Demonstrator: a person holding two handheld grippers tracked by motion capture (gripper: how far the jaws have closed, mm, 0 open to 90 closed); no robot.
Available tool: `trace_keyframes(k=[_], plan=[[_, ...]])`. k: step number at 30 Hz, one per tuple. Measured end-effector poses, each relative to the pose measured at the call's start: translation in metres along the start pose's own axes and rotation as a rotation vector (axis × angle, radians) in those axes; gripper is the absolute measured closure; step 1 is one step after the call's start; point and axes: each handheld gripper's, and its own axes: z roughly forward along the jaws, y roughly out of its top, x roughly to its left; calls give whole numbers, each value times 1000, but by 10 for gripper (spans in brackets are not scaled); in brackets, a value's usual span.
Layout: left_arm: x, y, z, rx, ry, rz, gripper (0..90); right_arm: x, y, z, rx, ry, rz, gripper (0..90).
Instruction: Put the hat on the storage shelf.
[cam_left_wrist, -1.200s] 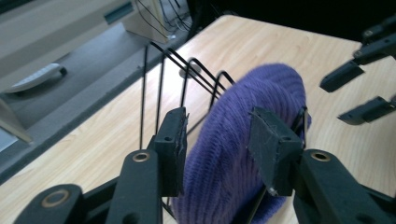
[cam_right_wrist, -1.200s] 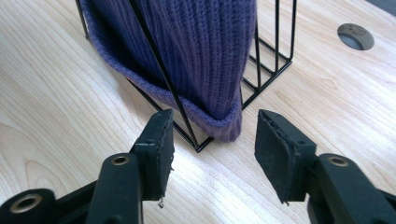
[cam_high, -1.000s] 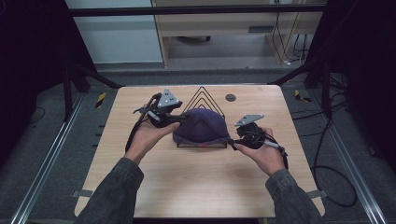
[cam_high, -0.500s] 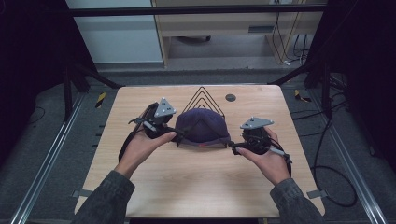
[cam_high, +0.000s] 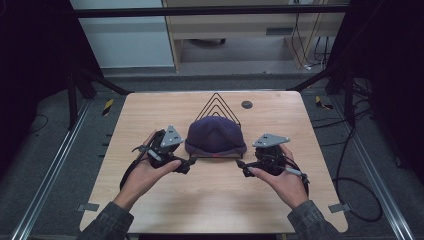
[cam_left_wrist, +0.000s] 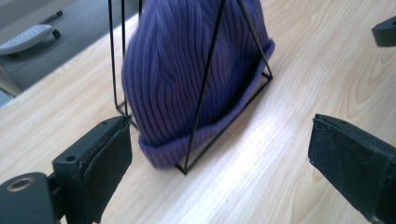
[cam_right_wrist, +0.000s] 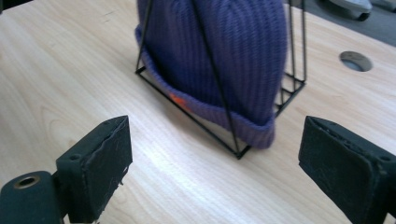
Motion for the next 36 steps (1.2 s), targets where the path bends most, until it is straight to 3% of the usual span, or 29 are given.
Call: trace_keyframes(k=[7,8,15,20,23,28,31,36], plan=[[-4,-26,-6,18,-7,-12,53,11,-10,9,18,32,-11,77],[-5,-35,-7,25,-6,-13,51,14,-14,12,29,50,-20,70],[-1,-57,-10,43,-2,-29,49,21,-25,21,65,91,-46,71],[3,-79,-12,79,15,-49,49,26,-36,29,106,113,-52,101],[8,-102,-7,114,34,-91,51,29,-47,38,132,126,-41,115],[15,-121,-2,147,46,-116,51,28,-58,50,159,123,-18,115],[21,-132,4,169,57,-156,51,28,-66,58,172,110,-3,111],[19,-135,11,215,45,-146,39,29,-73,66,182,96,-9,101]])
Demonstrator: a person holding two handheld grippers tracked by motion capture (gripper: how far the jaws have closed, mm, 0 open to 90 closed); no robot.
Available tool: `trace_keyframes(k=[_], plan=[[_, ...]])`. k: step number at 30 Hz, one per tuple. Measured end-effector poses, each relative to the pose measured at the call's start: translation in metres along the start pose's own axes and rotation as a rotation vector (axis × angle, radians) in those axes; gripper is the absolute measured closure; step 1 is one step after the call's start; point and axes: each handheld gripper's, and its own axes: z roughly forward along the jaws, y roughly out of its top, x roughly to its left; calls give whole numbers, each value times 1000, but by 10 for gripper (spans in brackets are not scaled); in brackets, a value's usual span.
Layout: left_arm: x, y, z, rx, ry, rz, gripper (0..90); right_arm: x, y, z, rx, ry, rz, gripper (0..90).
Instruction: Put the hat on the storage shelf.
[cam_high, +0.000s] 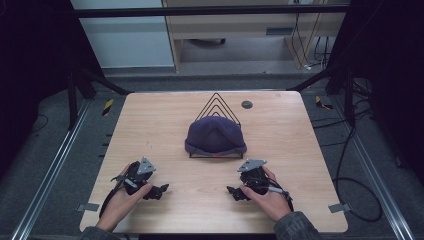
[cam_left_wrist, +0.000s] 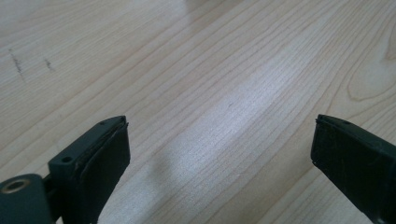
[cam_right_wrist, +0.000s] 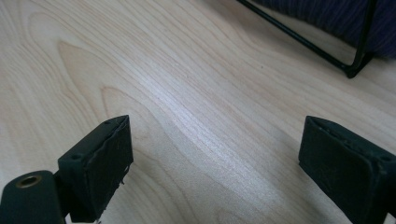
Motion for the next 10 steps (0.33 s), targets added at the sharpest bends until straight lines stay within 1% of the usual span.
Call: trace_keyframes(k=[1,2,3,4,6,7,10], plan=[[0,0,0,0,0,0,38,0,0,0,0,0,0,101],[-1,-1,2,20,-1,0,38,0,-1,2,4,1,4,96],[-1,-2,4,38,-7,-2,37,2,-4,6,-12,-22,-22,68],[-1,-2,5,41,-1,-1,37,2,-5,7,-19,-25,-24,60],[0,-3,7,61,6,-10,36,3,-7,9,-51,-31,-16,42],[1,-3,7,72,9,-12,36,3,-8,9,-58,-32,-12,41],[3,-4,7,76,16,-22,36,4,-7,10,-55,-40,-5,39]])
